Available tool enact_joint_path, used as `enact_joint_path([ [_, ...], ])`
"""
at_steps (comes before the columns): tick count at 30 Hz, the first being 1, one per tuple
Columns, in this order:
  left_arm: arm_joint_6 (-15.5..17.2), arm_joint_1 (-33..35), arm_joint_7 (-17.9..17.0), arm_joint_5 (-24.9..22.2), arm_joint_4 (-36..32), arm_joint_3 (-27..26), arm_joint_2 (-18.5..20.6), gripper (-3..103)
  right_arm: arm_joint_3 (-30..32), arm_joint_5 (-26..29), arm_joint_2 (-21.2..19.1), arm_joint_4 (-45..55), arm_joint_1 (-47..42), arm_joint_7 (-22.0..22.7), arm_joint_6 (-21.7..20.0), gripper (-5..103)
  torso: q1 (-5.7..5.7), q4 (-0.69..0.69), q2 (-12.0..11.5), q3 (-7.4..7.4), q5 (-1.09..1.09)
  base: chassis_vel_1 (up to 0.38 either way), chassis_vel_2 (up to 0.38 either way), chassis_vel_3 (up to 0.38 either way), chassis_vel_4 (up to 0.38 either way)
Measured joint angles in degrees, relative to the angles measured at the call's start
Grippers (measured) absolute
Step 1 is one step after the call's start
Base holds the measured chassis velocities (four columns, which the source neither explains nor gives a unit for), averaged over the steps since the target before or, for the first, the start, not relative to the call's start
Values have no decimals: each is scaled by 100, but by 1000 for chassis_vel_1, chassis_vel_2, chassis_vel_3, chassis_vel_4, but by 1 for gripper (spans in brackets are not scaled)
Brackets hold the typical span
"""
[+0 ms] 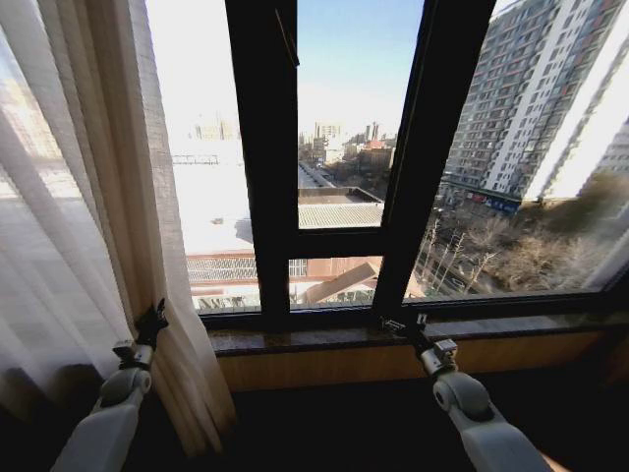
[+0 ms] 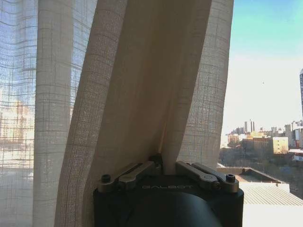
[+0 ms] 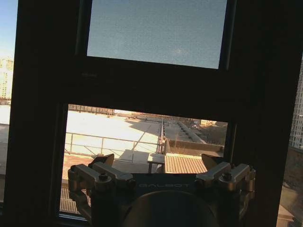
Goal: Open the curtains by pulling them apart, changing their state from closed to fully open.
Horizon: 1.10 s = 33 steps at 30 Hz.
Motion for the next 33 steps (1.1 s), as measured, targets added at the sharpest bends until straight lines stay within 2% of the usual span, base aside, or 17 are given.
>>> enact_joint_path([
  [3, -3, 14, 0, -3, -23, -3, 2, 0, 0, 0, 0, 0, 0, 0, 0, 100, 0, -4, 0, -1, 3, 361, 366, -344, -373],
  [13, -9, 56, -1, 10, -101, 13, -52, 0, -1, 0, 1, 0, 0, -1, 0, 100, -3, 1, 0, -2, -1, 292, 270, -274, -283],
  [18, -9, 70, -4, 12, -106, 16, -34, 0, 0, 0, 1, 1, 0, -1, 0, 100, -3, -1, 1, -1, -2, 36, 20, -28, -32],
  [20, -21, 80, -3, 9, -114, 16, 1, 0, 0, 0, 1, -2, 0, 0, 0, 100, -3, -4, 0, -1, 9, -29, -22, 23, 24],
  [26, -32, 124, 2, 4, -195, 24, 27, 0, 2, 0, 0, -2, 0, 0, 0, 100, -3, -5, 0, -1, 3, -46, -32, 24, 30],
  [29, -32, 147, 1, 19, -297, 62, -25, 0, 2, 0, 0, -1, 0, 0, 0, 100, -3, 0, 0, -1, -3, 17, 8, -6, 1],
  [33, -17, 138, -2, 37, -337, 98, -66, 0, 1, 0, 0, -1, 0, -1, 0, 100, -3, -1, 1, -1, 1, 0, 0, 0, 0],
])
